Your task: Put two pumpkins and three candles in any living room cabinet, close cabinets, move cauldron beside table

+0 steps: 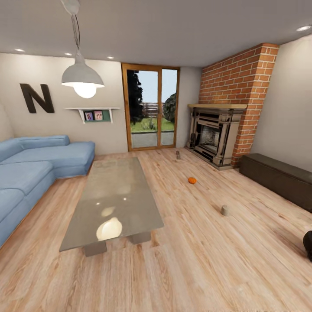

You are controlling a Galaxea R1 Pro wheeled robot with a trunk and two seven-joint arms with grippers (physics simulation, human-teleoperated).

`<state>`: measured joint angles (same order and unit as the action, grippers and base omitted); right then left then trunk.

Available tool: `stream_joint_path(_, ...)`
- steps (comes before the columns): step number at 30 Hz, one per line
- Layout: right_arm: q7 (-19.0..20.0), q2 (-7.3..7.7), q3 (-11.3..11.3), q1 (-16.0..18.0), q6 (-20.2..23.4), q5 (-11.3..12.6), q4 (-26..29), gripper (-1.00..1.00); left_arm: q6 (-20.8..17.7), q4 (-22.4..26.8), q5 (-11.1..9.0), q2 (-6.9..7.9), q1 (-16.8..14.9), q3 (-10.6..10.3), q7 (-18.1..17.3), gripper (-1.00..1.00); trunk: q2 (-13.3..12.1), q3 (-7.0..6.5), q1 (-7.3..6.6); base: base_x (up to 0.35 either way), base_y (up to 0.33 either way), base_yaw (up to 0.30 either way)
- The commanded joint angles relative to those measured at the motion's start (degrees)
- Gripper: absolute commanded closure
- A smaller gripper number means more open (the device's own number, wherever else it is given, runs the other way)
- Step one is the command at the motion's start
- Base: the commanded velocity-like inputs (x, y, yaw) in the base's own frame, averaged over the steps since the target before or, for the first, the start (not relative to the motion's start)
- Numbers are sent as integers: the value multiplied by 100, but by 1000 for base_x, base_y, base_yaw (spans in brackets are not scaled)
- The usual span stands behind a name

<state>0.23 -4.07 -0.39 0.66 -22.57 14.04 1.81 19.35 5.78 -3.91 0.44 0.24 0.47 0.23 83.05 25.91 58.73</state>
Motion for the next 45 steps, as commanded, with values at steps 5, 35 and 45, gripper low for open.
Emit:
stream_joint_path(5, 4, 2, -4, 4, -19, 43, -13, -100, 8, 3, -40, -7, 3, -3, -6, -100, 3, -26, 0, 0, 0, -225)
stream_joint_path(35, 4, 1, -7, 4, -19, 47, -23, -100, 113, 2, -48, -18, 3, -3, -4, -100, 3, -209, 0, 0, 0, -225)
stream_joint_path(45, 4, -6, -5, 4, -19, 46, -23, -100, 113, 2, -47, -9, 3, -3, -2, -100, 3, -270, 0, 0, 0, -225)
